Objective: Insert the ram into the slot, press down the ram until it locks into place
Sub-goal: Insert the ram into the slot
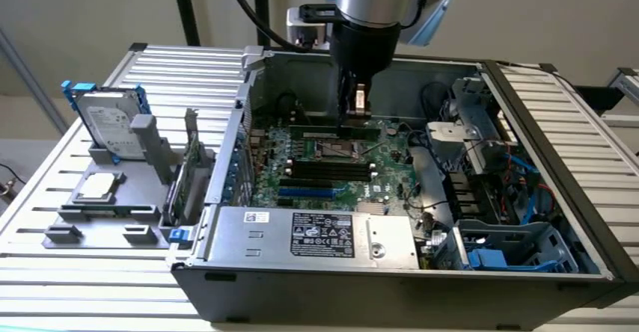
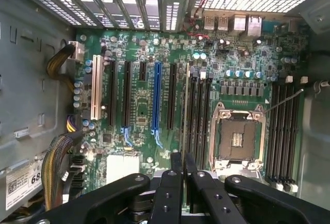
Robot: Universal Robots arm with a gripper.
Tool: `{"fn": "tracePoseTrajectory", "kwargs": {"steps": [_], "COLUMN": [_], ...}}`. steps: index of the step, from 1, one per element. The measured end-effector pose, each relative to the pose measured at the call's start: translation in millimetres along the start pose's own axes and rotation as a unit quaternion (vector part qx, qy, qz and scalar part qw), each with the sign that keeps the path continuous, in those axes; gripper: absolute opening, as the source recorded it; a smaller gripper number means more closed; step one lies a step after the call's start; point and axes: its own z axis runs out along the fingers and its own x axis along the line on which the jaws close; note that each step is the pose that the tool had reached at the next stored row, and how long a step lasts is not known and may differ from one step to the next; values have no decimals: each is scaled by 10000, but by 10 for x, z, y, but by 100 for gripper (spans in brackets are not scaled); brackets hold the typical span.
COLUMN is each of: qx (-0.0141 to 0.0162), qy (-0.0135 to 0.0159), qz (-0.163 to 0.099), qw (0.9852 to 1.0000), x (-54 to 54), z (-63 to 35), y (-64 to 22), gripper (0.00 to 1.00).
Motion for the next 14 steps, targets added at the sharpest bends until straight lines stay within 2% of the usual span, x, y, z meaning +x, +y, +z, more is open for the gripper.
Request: {"fn": "tracePoseTrajectory", "kwargs": {"steps": [14], "qx": [1], "qy": [-3], "qz": [68], "qw": [10000], "x": [9], "z": [251], "y": [-75], "gripper": [13]}}
